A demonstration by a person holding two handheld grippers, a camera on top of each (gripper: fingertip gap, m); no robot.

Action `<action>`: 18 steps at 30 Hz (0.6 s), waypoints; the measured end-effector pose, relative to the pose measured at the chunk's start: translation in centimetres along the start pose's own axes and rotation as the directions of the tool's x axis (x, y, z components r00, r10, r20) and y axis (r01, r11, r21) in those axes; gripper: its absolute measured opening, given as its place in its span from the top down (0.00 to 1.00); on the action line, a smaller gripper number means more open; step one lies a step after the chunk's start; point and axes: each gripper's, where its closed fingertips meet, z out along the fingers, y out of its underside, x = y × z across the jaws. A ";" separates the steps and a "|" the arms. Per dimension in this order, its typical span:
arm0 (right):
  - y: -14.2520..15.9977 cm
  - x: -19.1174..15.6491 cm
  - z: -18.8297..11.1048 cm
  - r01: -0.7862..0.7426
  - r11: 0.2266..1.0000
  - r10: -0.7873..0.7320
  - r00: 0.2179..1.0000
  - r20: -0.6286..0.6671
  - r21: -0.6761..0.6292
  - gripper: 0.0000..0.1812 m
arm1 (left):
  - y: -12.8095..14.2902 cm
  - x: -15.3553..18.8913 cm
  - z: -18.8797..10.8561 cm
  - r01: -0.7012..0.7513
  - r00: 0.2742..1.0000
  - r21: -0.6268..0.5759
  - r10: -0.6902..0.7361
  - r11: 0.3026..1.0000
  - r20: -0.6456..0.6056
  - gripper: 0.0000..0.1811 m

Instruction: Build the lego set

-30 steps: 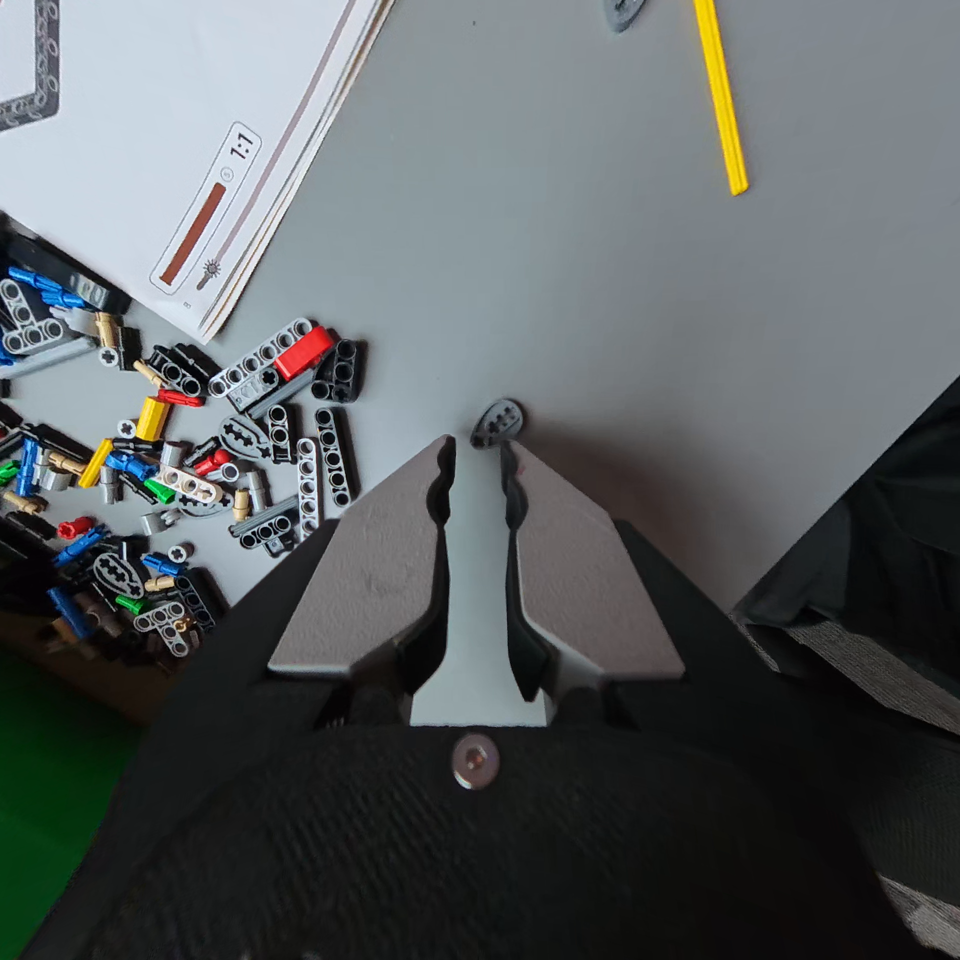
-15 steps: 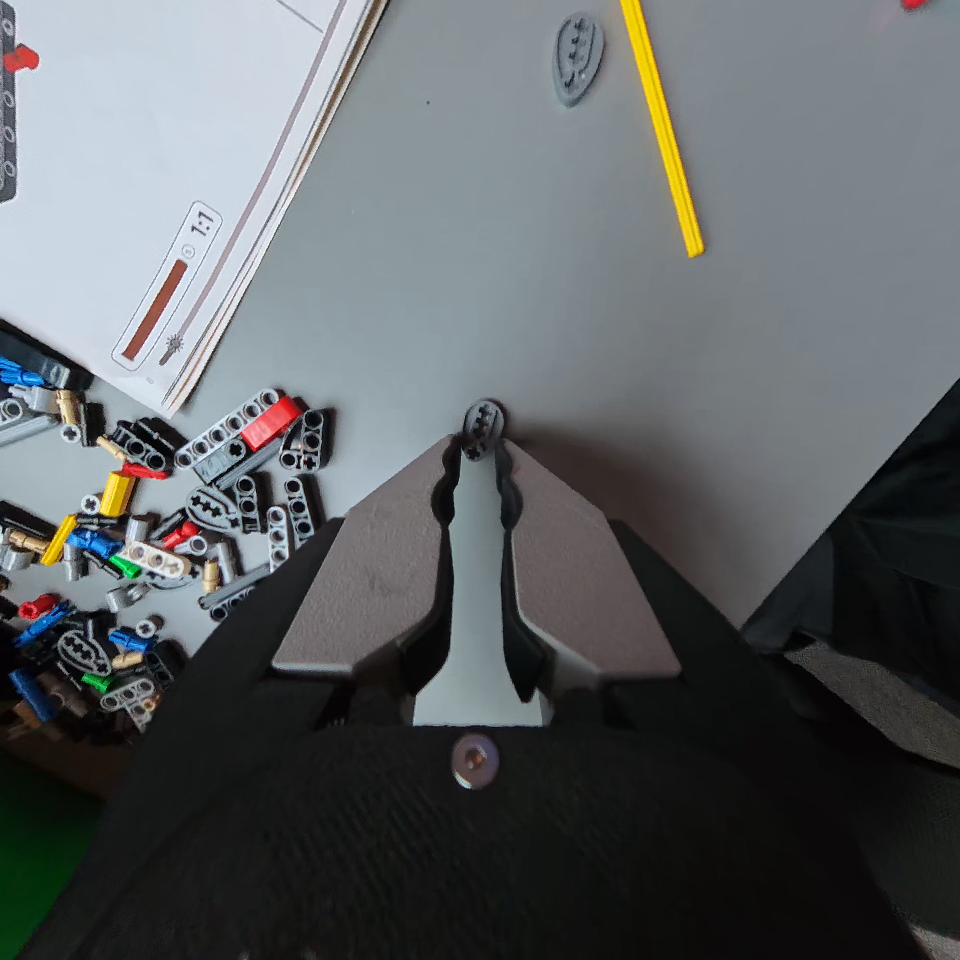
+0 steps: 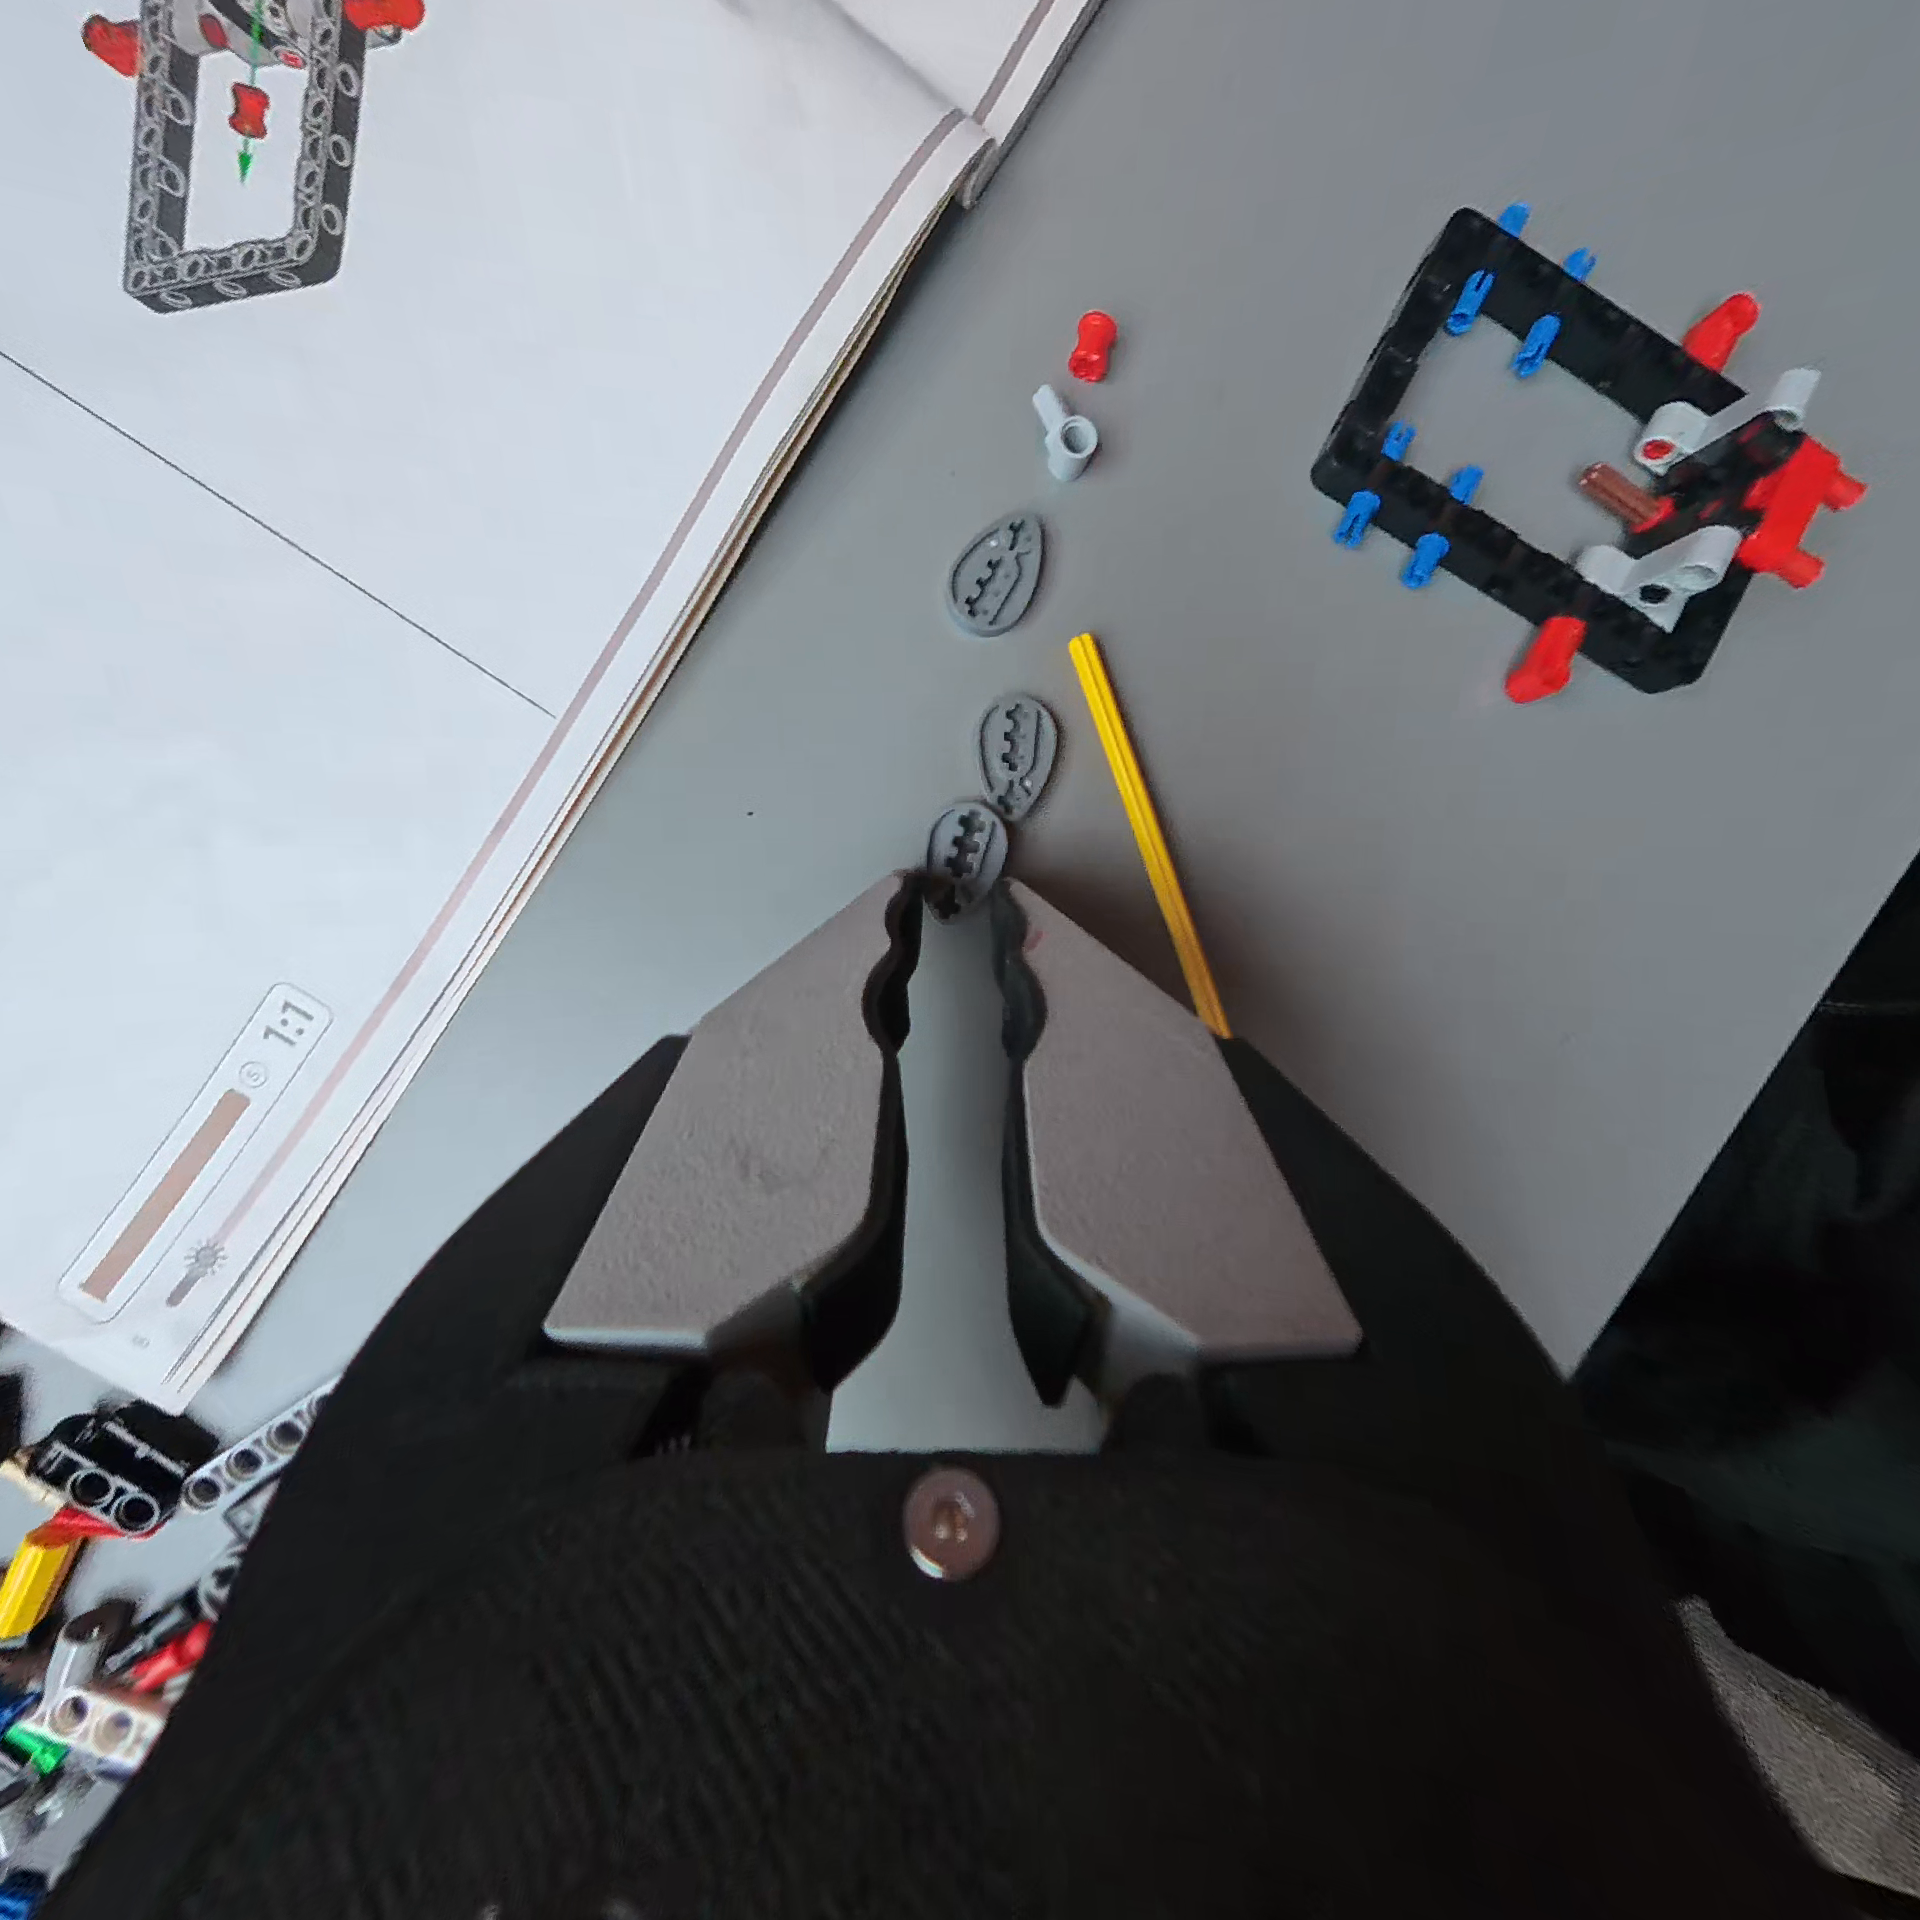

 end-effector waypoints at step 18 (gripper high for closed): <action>0.3 -0.4 0.3 0.016 1.000 -0.016 1.000 0.008 -0.020 1.00 | 13.4 -9.4 -12.6 0.314 0.862 0.015 -0.291 0.949 0.415 0.92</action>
